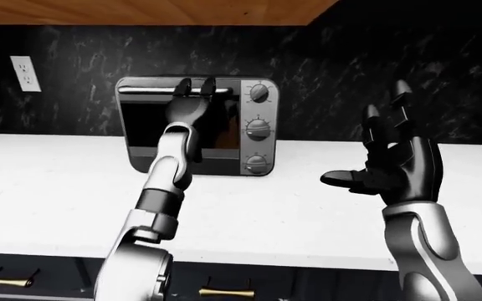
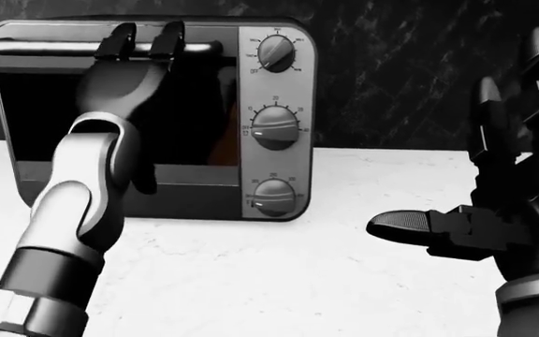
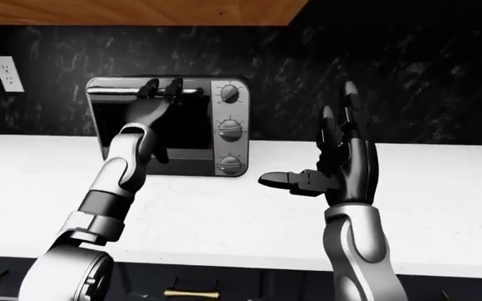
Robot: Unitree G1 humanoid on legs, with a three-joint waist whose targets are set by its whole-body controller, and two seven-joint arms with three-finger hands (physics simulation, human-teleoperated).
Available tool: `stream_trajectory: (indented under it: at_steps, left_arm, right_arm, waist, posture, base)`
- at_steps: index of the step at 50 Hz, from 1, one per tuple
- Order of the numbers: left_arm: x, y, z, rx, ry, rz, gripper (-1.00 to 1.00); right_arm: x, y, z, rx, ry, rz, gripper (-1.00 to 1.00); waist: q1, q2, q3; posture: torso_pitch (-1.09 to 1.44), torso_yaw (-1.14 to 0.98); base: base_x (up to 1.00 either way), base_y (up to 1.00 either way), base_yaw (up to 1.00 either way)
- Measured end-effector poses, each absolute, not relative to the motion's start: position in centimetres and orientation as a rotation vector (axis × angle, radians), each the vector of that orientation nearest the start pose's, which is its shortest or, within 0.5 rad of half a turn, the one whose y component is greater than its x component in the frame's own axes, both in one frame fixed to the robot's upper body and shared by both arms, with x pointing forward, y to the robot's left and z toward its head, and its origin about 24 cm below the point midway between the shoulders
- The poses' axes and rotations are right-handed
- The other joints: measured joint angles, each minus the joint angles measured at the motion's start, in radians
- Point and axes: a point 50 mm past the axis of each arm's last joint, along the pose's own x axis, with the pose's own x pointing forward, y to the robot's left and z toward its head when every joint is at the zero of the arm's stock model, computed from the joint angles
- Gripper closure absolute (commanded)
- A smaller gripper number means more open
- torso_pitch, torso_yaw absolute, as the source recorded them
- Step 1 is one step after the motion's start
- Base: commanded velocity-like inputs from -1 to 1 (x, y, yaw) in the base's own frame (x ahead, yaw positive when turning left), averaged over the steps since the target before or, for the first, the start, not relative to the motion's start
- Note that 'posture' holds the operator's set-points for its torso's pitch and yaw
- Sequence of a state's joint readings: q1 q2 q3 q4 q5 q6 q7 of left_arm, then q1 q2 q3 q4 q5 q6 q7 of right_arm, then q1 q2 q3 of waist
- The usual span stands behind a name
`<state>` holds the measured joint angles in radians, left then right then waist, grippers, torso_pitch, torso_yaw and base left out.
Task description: Open the toaster oven door.
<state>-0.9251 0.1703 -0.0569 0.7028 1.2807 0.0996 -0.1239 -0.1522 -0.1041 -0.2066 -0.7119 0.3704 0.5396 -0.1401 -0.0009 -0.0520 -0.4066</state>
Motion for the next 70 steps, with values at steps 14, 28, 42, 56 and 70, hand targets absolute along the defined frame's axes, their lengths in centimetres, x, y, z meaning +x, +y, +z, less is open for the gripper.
stream_trajectory:
  at_steps: [14, 28, 42, 56, 70]
  left_arm:
    - [41.9, 13.2, 17.1, 1.495, -0.045, -0.023, -1.00]
    - [42.3, 13.4, 17.3, 1.515, -0.070, 0.000, -0.44]
    - [41.7, 13.7, 17.8, 1.508, -0.132, 0.048, -0.25]
    - [39.1, 14.0, 18.2, 1.478, -0.160, 0.089, -0.26]
    - [34.8, 14.2, 18.7, 1.444, -0.189, 0.115, -0.25]
  right_arm:
    - [23.4, -18.6, 19.1, 0.204, -0.334, -0.070, -1.00]
    - [23.4, -18.6, 18.6, 0.215, -0.325, -0.069, -1.00]
    - [23.4, -18.6, 18.5, 0.219, -0.325, -0.070, -1.00]
    - [23.4, -18.7, 18.3, 0.221, -0.323, -0.076, -1.00]
    - [23.1, -19.2, 18.7, 0.222, -0.334, -0.089, -1.00]
  waist:
    - [-0.003, 0.000, -0.003]
    - [-0.007, 0.002, -0.014]
    - [-0.008, 0.006, -0.024]
    - [-0.009, 0.009, -0.020]
    - [-0.005, 0.006, -0.016]
  posture:
    - [-0.64, 0.00]
    - [-0.64, 0.00]
    - [-0.64, 0.00]
    - [-0.64, 0.00]
    - [-0.64, 0.00]
  base:
    - [0.00, 0.00, 0.00]
    - [0.00, 0.00, 0.00]
    - [0.00, 0.00, 0.00]
    - [0.00, 0.00, 0.00]
    - [0.00, 0.00, 0.00]
